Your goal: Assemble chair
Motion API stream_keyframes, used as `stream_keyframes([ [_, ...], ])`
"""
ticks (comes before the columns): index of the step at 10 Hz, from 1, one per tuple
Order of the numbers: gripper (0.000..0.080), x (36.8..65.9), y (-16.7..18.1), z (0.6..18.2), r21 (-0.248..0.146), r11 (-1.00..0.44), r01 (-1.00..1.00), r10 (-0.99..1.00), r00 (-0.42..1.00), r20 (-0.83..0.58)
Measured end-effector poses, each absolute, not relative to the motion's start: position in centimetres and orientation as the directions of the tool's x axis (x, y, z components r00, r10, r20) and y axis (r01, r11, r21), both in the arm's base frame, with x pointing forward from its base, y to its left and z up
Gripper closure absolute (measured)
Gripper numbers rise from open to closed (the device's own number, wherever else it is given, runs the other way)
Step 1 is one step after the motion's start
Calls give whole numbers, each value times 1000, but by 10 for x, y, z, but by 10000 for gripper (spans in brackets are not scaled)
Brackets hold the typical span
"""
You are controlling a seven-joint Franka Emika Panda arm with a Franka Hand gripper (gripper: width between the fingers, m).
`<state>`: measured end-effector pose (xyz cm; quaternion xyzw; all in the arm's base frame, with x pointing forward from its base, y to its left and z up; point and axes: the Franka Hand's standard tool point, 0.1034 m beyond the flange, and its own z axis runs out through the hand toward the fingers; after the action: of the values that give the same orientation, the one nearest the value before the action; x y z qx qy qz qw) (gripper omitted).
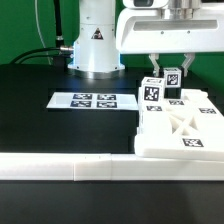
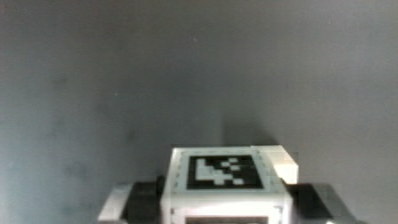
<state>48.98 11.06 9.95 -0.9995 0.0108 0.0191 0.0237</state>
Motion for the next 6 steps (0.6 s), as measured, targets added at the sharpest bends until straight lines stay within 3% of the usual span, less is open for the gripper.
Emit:
stream_keyframes([
  [1, 514, 492, 108, 102, -50, -999, 4, 7, 999, -43],
  [4, 514, 558, 99, 136, -61, -997, 44, 45, 999, -21],
  [6, 514, 565, 100, 138, -60, -997, 46, 47, 999, -12],
])
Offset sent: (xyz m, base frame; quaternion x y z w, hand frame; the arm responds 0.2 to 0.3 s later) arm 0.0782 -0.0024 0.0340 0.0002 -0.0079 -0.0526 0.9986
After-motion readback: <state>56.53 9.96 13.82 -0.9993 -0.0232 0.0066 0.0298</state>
